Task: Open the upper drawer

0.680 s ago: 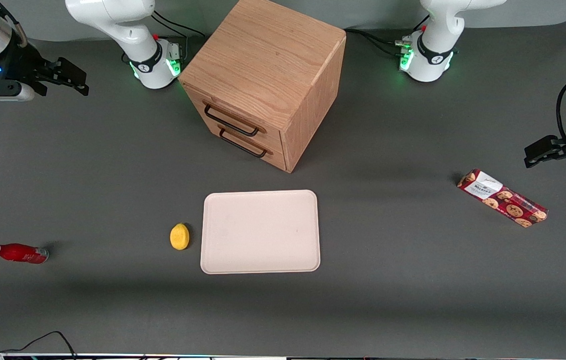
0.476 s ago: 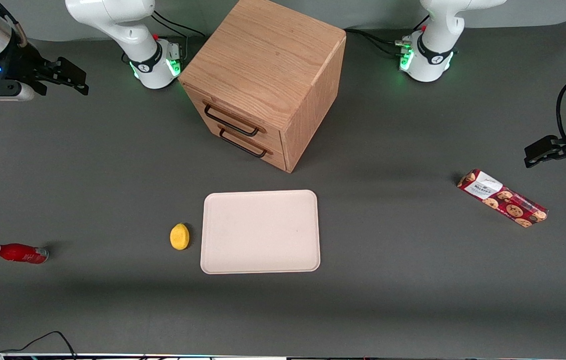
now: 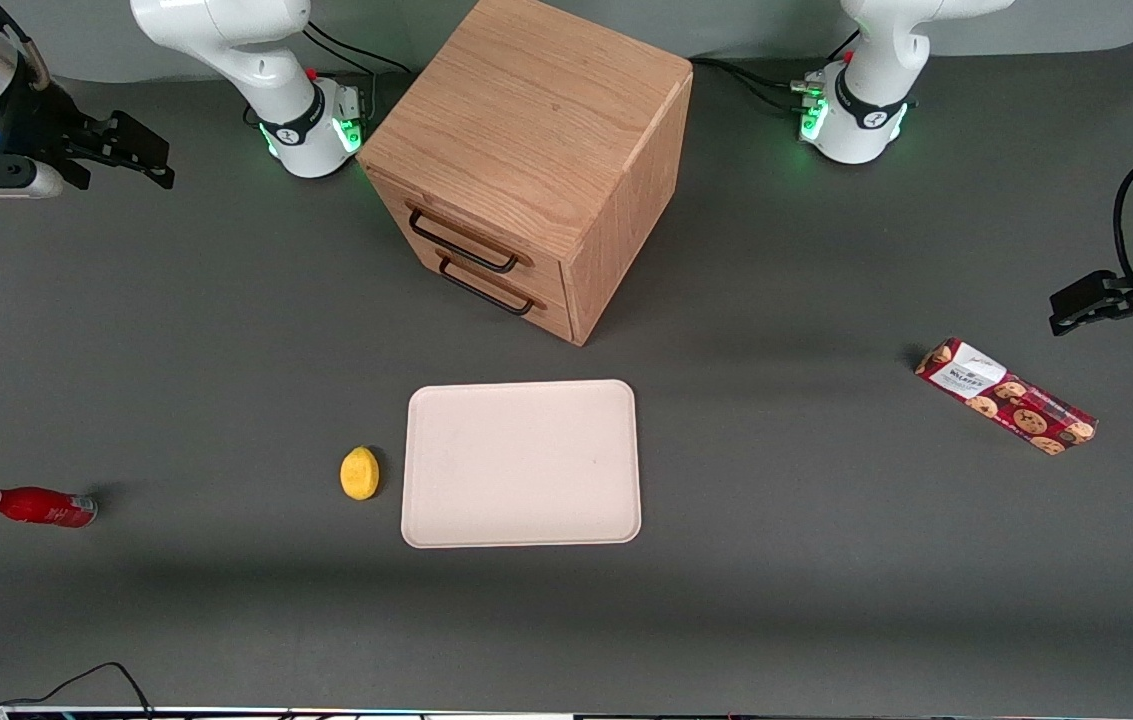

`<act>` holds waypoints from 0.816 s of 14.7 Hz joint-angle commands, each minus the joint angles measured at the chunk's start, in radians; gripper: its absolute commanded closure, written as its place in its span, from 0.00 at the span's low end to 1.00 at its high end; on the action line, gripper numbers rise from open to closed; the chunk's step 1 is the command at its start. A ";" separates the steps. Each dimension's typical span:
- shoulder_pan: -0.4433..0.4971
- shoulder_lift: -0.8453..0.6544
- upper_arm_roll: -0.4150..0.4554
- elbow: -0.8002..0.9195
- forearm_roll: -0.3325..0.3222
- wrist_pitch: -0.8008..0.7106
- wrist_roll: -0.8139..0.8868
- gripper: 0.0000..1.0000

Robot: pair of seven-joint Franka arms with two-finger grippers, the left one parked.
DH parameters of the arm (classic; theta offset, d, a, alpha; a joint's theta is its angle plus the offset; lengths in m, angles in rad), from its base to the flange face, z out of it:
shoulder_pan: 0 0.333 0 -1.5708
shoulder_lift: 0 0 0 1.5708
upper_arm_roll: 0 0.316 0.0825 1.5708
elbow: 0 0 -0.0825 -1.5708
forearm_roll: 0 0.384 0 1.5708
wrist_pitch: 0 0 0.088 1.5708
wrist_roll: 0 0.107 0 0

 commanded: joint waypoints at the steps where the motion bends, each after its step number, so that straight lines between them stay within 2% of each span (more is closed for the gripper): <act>1: 0.009 0.003 -0.005 0.021 -0.017 -0.027 0.005 0.00; 5: 0.019 0.005 0.015 0.021 -0.015 -0.027 0.015 0.00; 12: 0.020 0.011 0.245 0.040 0.019 -0.016 0.018 0.00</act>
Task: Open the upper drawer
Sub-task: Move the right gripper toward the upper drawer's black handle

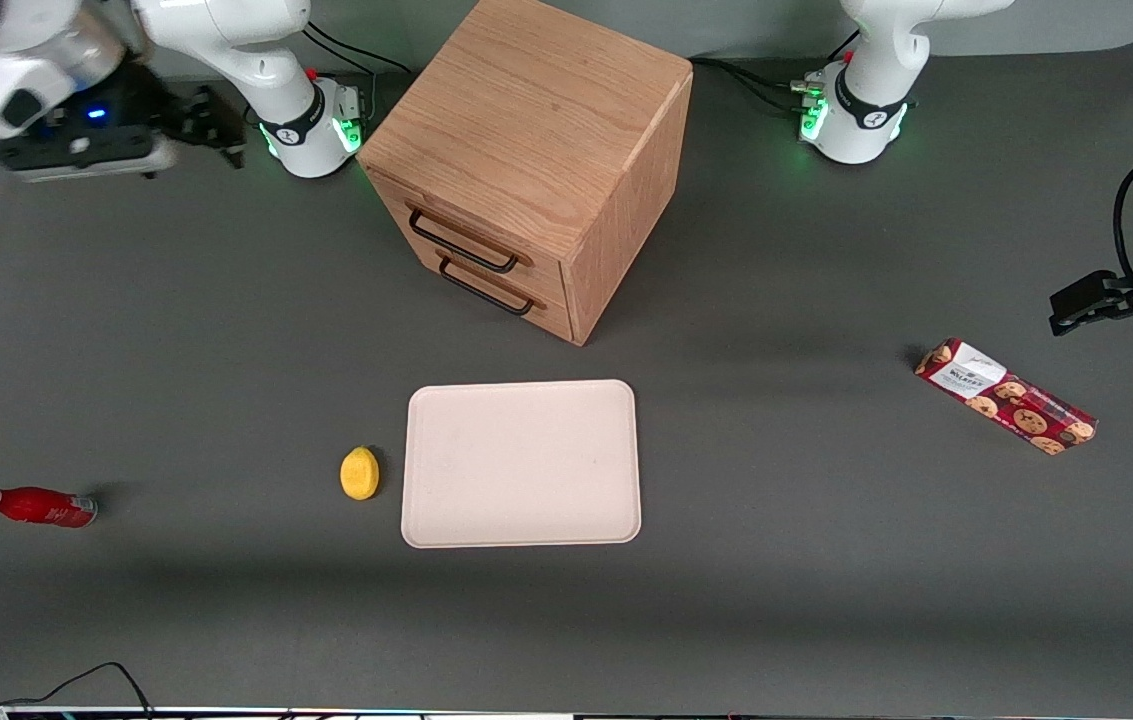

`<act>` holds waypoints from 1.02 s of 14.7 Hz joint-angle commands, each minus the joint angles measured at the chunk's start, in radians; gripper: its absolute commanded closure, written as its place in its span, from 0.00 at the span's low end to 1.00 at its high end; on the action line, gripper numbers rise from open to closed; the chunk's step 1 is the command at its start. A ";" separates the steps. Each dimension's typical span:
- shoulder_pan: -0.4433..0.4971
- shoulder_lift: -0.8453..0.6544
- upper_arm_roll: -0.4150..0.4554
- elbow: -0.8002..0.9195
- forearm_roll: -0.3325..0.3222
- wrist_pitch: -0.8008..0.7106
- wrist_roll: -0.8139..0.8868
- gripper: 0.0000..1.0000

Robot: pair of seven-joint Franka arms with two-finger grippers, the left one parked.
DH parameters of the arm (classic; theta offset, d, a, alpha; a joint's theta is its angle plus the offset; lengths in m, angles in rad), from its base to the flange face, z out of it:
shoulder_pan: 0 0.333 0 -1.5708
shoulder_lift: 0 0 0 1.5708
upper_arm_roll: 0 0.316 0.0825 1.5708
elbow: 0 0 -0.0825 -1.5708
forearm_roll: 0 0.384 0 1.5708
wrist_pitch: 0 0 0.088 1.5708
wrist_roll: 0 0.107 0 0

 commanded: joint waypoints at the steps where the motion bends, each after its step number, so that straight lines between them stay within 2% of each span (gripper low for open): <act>1: 0.005 0.023 0.058 0.039 0.035 -0.012 0.016 0.00; 3: 0.005 0.052 0.100 0.061 0.064 0.008 0.024 0.00; 8: 0.005 0.164 0.166 0.136 0.067 0.007 -0.024 0.00; 10: 0.005 0.207 0.183 0.162 0.070 0.007 -0.207 0.00; 13: -0.001 0.244 0.173 0.178 0.162 -0.001 -0.445 0.00; 15: -0.004 0.268 0.171 0.176 0.188 -0.001 -0.547 0.00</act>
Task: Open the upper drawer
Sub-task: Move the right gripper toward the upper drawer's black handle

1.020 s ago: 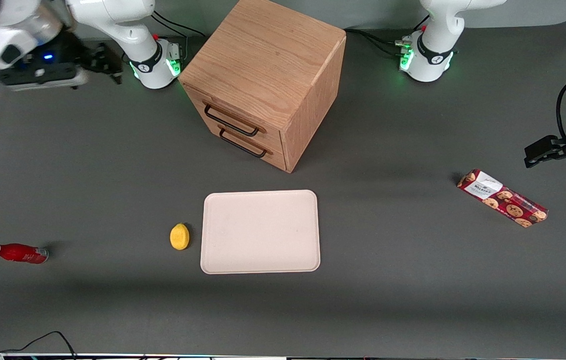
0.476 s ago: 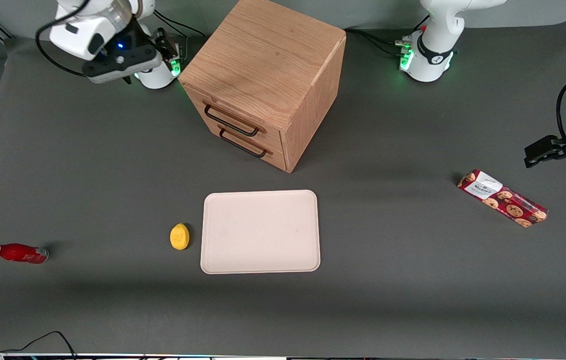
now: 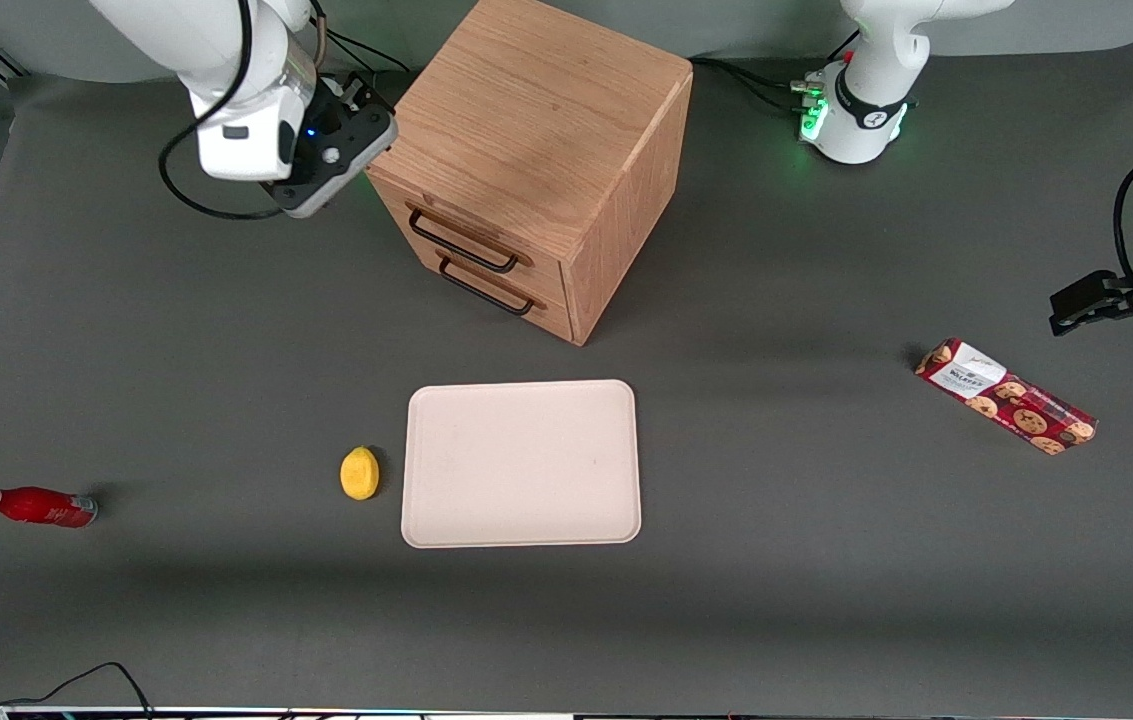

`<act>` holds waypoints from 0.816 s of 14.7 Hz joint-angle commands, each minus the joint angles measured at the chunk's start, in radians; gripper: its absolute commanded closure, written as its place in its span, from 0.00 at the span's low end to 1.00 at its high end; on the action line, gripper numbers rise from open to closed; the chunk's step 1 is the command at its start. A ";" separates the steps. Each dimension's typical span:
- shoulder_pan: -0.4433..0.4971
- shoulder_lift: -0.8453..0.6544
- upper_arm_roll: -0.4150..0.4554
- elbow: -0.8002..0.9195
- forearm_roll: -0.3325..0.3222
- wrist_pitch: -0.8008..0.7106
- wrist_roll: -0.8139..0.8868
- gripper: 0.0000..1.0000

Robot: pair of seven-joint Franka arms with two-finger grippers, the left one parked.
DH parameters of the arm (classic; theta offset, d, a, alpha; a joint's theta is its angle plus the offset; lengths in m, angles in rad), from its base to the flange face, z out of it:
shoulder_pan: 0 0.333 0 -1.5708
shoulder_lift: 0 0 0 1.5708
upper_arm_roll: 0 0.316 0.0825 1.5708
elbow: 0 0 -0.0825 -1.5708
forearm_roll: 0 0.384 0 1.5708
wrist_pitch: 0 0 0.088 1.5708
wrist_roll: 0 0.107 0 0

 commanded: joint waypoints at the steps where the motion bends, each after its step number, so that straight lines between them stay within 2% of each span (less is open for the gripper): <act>1: -0.005 0.058 -0.004 0.039 0.064 -0.023 -0.137 0.00; 3: -0.011 0.089 -0.010 0.037 0.113 -0.021 -0.226 0.00; 12: -0.011 0.217 -0.029 0.005 0.116 0.072 -0.229 0.00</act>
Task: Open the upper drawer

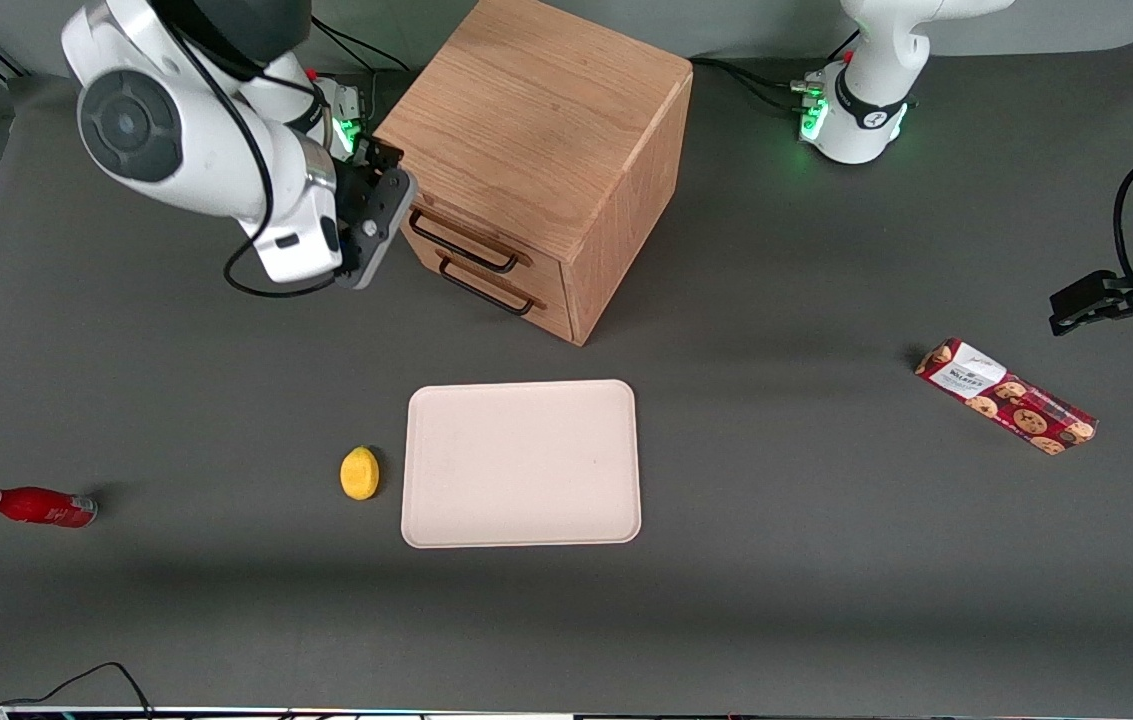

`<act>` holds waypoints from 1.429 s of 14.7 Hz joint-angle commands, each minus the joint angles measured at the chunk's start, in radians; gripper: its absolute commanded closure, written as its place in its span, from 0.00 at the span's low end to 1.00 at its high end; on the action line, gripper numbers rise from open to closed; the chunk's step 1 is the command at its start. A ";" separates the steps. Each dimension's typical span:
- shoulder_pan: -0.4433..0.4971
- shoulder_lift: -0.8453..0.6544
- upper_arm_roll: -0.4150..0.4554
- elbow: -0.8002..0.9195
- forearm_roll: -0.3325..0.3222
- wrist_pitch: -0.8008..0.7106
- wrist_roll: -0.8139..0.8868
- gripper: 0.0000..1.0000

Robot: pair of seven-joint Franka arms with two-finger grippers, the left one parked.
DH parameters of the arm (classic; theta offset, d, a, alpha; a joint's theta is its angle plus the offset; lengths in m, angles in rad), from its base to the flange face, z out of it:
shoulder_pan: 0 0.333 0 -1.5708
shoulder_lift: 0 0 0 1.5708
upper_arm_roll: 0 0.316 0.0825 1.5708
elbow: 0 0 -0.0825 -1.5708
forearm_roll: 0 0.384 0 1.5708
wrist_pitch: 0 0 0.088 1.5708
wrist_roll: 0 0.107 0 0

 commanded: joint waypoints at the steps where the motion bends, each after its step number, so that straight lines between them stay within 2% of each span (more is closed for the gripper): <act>1: 0.001 0.051 -0.002 -0.026 0.025 0.055 -0.011 0.00; 5: 0.006 0.046 0.000 -0.118 0.026 0.139 -0.006 0.00; 7: 0.012 0.045 0.001 -0.148 0.065 0.170 -0.006 0.00; 10: 0.013 0.023 0.010 -0.216 0.083 0.228 -0.006 0.00; 17: 0.015 0.020 0.017 -0.312 0.083 0.346 -0.006 0.00; 21: 0.015 0.020 0.023 -0.327 0.112 0.362 -0.005 0.00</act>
